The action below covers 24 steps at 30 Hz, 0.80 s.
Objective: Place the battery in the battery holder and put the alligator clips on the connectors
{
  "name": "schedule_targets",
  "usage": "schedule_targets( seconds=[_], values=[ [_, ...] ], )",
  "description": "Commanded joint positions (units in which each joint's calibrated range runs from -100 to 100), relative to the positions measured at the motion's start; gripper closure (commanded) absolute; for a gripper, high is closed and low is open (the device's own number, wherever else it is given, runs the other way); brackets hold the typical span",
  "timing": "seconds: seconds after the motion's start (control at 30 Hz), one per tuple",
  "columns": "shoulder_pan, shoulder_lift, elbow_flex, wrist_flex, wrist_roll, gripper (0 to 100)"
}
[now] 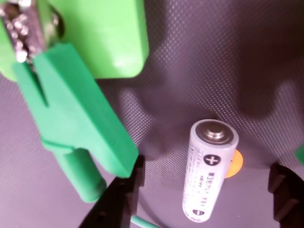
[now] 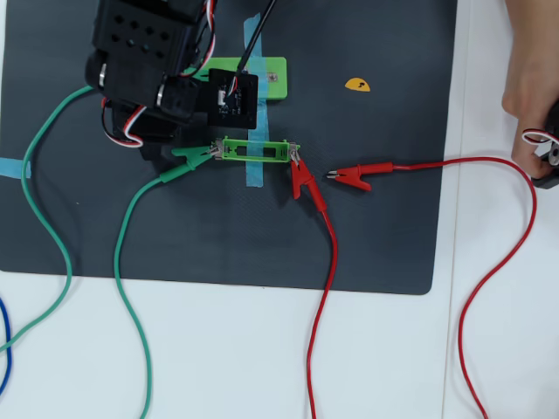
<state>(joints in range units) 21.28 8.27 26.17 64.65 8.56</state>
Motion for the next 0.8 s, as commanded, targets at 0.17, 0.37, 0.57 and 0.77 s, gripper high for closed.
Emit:
schedule_targets(
  seconds=[0.17,0.37,0.57,0.77],
  values=[
    [-0.5,0.5,-0.8,-0.5,0.2,80],
    [0.1,0.5,-0.5,-2.7,0.3,99],
    [3.5,-0.6,-0.5,-2.8,0.4,99],
    [14.7,-14.4,-1.1,-2.8,-1.3,99]
  ],
)
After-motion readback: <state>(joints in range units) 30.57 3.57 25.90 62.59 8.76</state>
